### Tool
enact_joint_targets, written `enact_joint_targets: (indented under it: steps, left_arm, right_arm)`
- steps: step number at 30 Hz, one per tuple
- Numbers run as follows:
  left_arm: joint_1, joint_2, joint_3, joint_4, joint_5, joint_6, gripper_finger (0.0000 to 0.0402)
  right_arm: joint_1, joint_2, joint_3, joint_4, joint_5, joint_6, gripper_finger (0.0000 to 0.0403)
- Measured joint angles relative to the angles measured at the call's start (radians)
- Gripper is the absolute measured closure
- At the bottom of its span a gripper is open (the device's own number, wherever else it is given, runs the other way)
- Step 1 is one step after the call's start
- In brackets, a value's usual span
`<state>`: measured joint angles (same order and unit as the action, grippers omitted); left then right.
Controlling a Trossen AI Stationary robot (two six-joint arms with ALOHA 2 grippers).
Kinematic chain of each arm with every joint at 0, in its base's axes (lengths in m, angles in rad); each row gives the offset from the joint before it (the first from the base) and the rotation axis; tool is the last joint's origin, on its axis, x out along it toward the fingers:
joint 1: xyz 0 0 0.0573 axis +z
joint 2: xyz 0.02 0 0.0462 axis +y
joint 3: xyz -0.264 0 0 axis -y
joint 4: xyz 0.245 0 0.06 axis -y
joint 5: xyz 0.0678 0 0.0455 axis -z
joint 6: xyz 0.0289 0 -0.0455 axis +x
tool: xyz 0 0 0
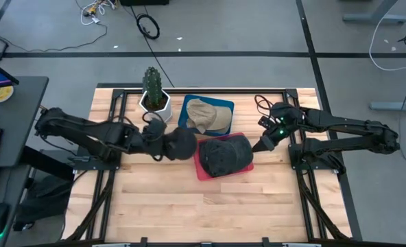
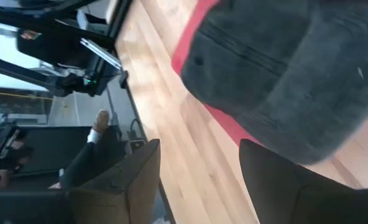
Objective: Pick & Place hat
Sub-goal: Put the black cap into the red bin
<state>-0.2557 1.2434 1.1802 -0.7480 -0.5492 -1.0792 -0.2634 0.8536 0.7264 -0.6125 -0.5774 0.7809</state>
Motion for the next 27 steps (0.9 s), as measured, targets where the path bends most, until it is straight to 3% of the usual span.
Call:
enact_joint_targets:
  steps: [7,14,22,27]
  left_arm:
    - [-0.013,0.000,0.164,0.030,-0.160,0.084,0.0401]
    - [-0.012,-0.002,0.249,0.275,-0.343,0.279,0.0401]
    - [-0.009,0.000,0.248,0.584,-0.367,0.488,0.0401]
    - [-0.009,0.000,0.248,0.683,-0.365,0.560,0.0401]
  right_arm:
    - [0.000,0.000,0.000,0.169,0.000,0.022,0.0181]
    - [0.000,0.000,0.000,0.507,0.017,0.105,0.0178]
    - [-0.001,0.001,0.000,0.786,0.233,0.102,0.0117]
    - [-0.004,0.050,0.000,0.885,0.247,0.119,0.0068]
